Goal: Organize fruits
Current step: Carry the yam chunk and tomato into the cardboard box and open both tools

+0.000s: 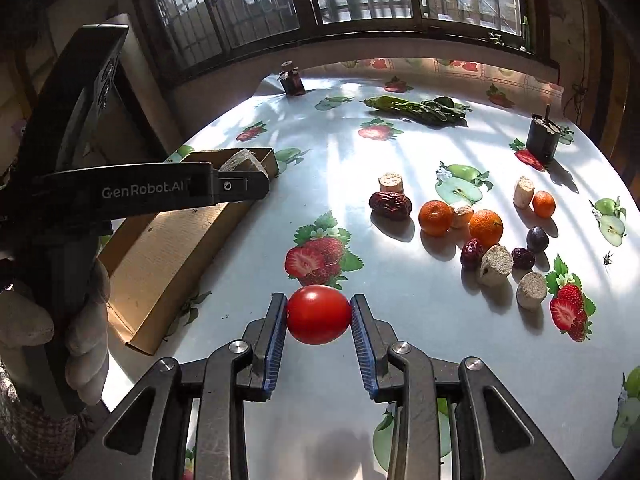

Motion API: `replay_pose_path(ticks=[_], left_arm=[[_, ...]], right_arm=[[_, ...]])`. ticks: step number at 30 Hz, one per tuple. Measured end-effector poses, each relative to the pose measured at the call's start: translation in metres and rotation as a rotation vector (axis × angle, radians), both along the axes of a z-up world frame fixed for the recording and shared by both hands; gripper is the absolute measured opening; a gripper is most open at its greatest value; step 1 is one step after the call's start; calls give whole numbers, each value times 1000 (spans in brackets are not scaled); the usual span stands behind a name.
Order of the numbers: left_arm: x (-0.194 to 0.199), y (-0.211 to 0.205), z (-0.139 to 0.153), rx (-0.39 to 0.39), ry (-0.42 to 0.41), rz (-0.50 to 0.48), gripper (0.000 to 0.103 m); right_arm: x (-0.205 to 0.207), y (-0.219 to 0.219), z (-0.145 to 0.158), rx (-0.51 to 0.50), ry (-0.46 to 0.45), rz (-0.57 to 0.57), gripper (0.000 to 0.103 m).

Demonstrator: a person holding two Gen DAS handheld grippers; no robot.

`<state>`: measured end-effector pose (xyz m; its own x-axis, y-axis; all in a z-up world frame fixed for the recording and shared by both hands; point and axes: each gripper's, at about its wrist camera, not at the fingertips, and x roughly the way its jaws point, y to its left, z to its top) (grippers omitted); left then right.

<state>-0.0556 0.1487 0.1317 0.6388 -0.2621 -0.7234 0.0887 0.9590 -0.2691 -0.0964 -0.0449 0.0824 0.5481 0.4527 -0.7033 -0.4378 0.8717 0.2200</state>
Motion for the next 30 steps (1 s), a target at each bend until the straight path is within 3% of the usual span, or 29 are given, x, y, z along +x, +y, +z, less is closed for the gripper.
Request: replay_pose_path(ticks=[6, 8, 10, 15, 21, 26, 30], left_arm=[[-6, 74, 52, 62, -54, 105, 37], [5, 97, 57, 117, -62, 149, 37], [23, 119, 49, 122, -31, 188, 37], [65, 160, -15, 72, 110, 228, 37], [101, 174, -84, 0, 242, 231, 37], [115, 174, -111, -23, 298, 207, 37], [117, 174, -111, -3, 280, 204, 37]], right_arm=[[14, 45, 61, 63, -65, 95, 35], [28, 69, 77, 84, -69, 137, 35], [47, 95, 84, 81, -65, 161, 35], [96, 159, 47, 6, 10, 177, 35], [132, 201, -11, -82, 88, 162, 35], [148, 220, -41, -142, 131, 148, 35], [155, 228, -49, -167, 130, 144, 35]])
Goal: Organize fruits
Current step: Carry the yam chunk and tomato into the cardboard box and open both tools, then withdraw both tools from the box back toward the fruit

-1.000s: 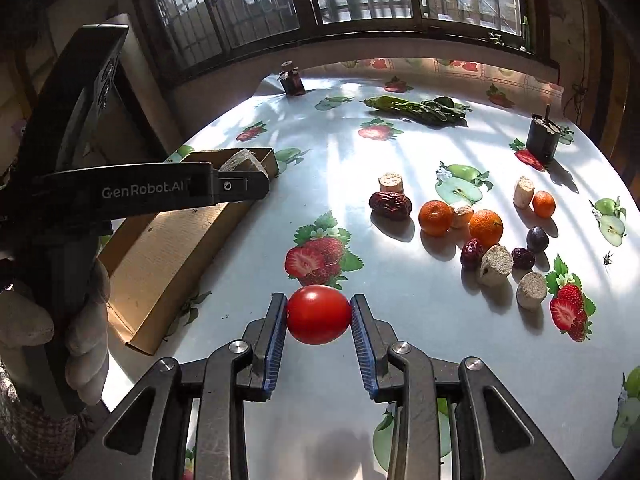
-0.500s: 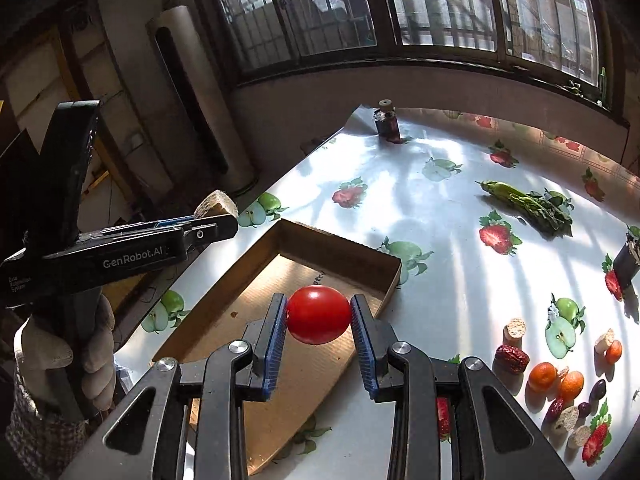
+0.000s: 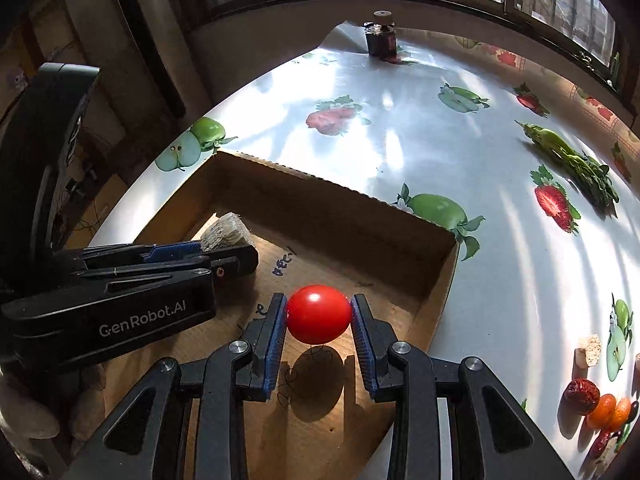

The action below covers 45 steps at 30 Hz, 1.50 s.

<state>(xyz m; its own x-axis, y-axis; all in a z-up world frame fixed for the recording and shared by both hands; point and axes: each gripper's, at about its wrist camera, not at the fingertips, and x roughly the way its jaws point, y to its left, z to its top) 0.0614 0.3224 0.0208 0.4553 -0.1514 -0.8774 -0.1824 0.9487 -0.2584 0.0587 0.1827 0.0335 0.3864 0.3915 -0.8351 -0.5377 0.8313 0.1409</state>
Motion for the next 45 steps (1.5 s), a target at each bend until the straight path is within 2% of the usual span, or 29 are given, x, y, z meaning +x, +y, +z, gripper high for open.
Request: replay_pose_path(ticks=[5, 8, 12, 14, 16, 19, 24, 30, 32, 36, 38, 39, 41, 45], left_arm=[[0, 1, 0, 13, -3, 9, 37], [-5, 5, 4, -8, -16, 24, 39], [-17, 6, 21, 34, -60, 43, 47], [-28, 6, 31, 52, -92, 63, 54], [-41, 5, 38, 89, -131, 92, 66], [-58, 2, 33, 150, -144, 144, 69], [-68, -1, 5, 159, -38, 184, 69], [-90, -13, 11, 204, -59, 200, 69], [-101, -19, 21, 196, -93, 199, 69], [-135, -54, 63, 234, -205, 201, 69], [-156, -82, 83, 254, -271, 179, 73], [-166, -95, 91, 253, -303, 167, 79], [-184, -122, 102, 267, -358, 144, 82], [-191, -168, 110, 328, -381, 39, 82]], right_arm=[[3, 9, -7, -29, -1, -2, 35], [3, 10, -10, -36, -7, -9, 35], [0, 10, -4, -28, -29, -6, 36], [-3, 7, 4, -17, -50, -9, 36], [-7, 0, 14, 10, -64, -17, 36], [-21, -19, 32, 60, -90, -35, 36], [-50, -63, 60, 139, -135, -71, 36], [-83, -124, 79, 203, -167, -126, 37], [-92, -148, 80, 218, -174, -155, 39], [-108, -194, 81, 255, -178, -224, 43], [-119, -217, 80, 271, -186, -265, 44], [-124, -228, 79, 277, -192, -285, 45], [-135, -247, 75, 287, -202, -330, 45], [-152, -280, 66, 321, -187, -398, 46]])
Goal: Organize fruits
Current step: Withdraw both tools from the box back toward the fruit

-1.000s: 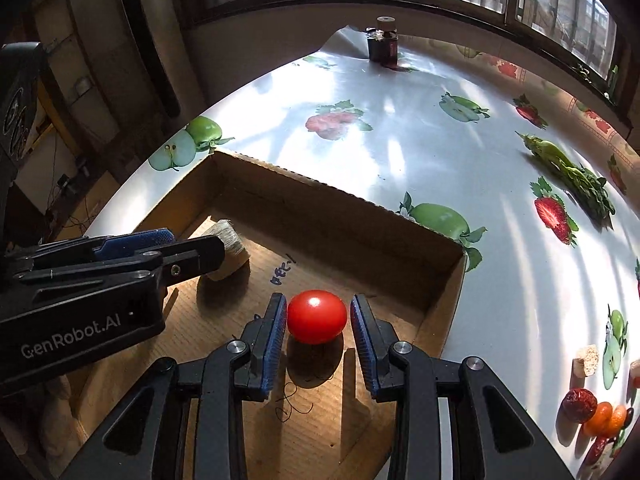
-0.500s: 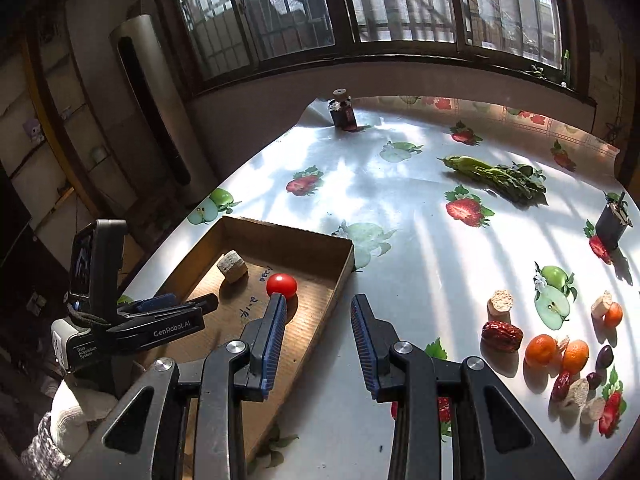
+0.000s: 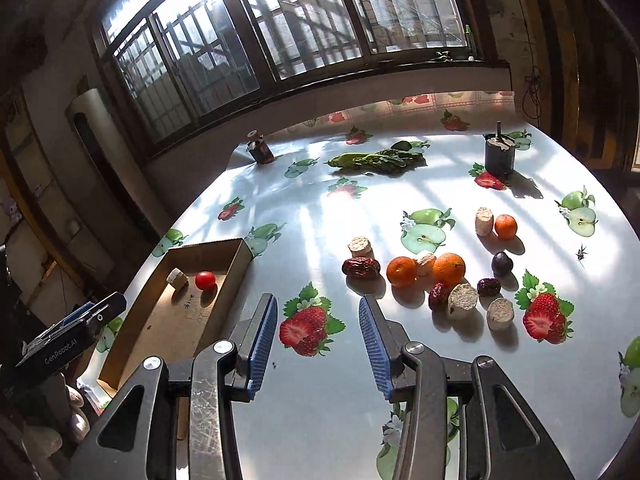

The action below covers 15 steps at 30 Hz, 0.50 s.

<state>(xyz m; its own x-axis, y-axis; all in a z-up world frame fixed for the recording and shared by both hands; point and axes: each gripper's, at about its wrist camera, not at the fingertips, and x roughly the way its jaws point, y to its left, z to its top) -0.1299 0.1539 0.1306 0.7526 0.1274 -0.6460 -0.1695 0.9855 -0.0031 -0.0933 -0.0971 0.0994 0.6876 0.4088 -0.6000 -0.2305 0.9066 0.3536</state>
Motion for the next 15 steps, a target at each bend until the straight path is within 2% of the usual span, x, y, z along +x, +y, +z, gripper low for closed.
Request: replay_pose_path(ticks=[7, 10, 15], left_arm=[[3, -42, 0, 74, 11, -50, 82], [3, -50, -2, 110, 13, -47, 82], [8, -53, -7, 117, 33, -44, 82]], right_arm=[[-14, -38, -15, 13, 18, -59, 46], [-14, -51, -19, 22, 25, -78, 46], [-9, -63, -26, 30, 44, -91, 46]])
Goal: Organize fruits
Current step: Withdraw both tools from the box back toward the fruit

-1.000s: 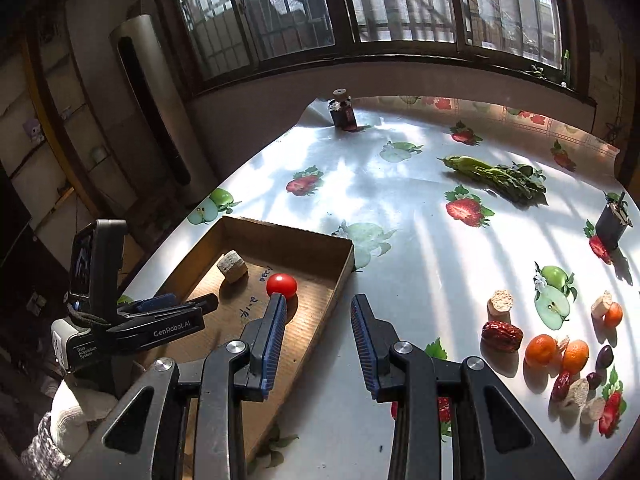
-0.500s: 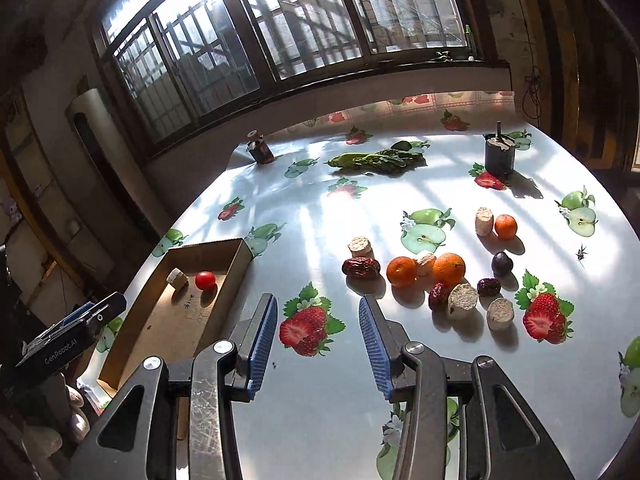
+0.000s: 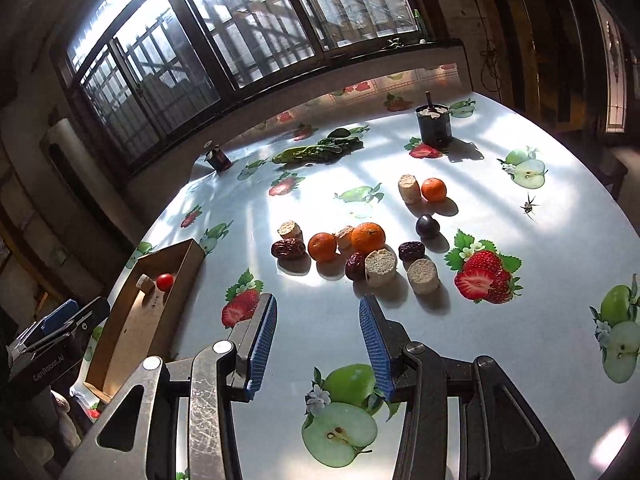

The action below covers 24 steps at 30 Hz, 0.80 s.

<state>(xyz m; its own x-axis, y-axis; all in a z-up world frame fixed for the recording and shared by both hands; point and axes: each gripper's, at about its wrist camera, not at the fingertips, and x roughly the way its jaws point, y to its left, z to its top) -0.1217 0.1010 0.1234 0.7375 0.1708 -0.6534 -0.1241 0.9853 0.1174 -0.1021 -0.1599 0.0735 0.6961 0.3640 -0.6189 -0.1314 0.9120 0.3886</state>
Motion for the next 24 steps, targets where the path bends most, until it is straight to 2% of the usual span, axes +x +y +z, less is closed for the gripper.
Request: replay_pose_path(ticks=[10, 14, 19, 24], left_arm=[[13, 0, -19, -14, 57, -5, 82], [20, 8, -29, -70, 93, -5, 82], [33, 10, -48, -136, 152, -11, 82], [43, 5, -52, -193, 171, -39, 82]], right_arm=[[12, -16, -14, -4, 45, -22, 46], [22, -34, -14, -22, 71, -52, 46], [41, -53, -10, -92, 90, -94, 46], [67, -47, -20, -85, 140, -42, 46]])
